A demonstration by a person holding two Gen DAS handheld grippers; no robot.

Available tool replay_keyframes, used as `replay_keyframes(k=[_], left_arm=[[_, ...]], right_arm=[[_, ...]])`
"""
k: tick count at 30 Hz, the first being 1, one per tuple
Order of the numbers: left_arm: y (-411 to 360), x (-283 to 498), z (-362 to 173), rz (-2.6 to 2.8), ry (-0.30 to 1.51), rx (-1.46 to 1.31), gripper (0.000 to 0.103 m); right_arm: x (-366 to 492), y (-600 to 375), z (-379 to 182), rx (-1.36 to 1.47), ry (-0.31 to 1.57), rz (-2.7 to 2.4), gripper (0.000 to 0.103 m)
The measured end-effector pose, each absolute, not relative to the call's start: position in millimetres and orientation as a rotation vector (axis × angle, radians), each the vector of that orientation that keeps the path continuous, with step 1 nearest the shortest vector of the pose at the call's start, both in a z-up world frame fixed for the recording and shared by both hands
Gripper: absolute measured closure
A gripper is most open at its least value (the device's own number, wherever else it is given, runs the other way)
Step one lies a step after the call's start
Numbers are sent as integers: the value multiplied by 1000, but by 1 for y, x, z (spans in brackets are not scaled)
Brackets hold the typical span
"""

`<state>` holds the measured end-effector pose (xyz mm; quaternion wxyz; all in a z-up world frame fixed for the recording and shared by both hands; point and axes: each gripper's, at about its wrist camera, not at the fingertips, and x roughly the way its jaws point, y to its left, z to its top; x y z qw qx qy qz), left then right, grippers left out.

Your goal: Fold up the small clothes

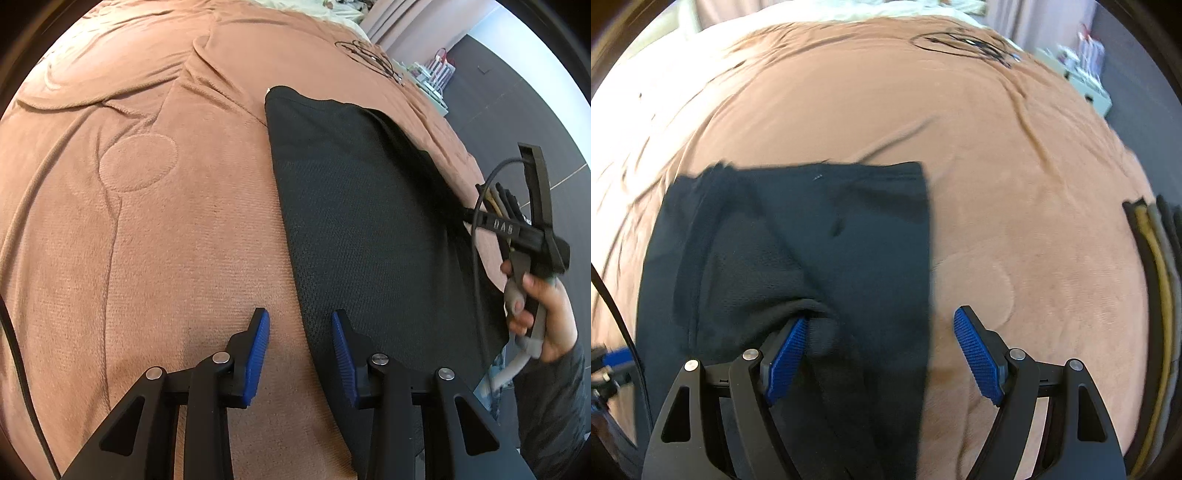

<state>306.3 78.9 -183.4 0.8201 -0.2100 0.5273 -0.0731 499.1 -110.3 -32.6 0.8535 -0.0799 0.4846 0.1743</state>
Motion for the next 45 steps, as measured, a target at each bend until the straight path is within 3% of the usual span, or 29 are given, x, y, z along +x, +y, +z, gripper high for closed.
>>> replay_keyframes(k=[8, 17, 18, 22, 24, 33, 39, 45], left_arm=[[77, 311, -182, -151, 1135, -444, 65], [85, 325, -176, -140, 1121, -507, 65], [85, 328, -177, -137, 1120, -511, 65], [81, 339, -177, -120, 1114, -504, 65], [80, 344, -177, -115, 1114, -500, 65], [82, 360, -178, -98, 1117, -493, 65], [83, 364, -179, -93, 1120, -482, 65], [83, 371, -174, -94, 1115, -487, 65]], right_arm=[[516, -152, -20, -58, 985, 274, 26], [495, -174, -23, 40, 1023, 518, 26], [496, -176, -24, 45, 1025, 534, 28], [496, -175, -26, 33, 1019, 588, 57], [500, -176, -27, 48, 1024, 613, 67], [528, -180, -38, 141, 1034, 645, 78], [537, -181, -43, 142, 1032, 646, 101], [528, -181, -42, 130, 1003, 603, 103]])
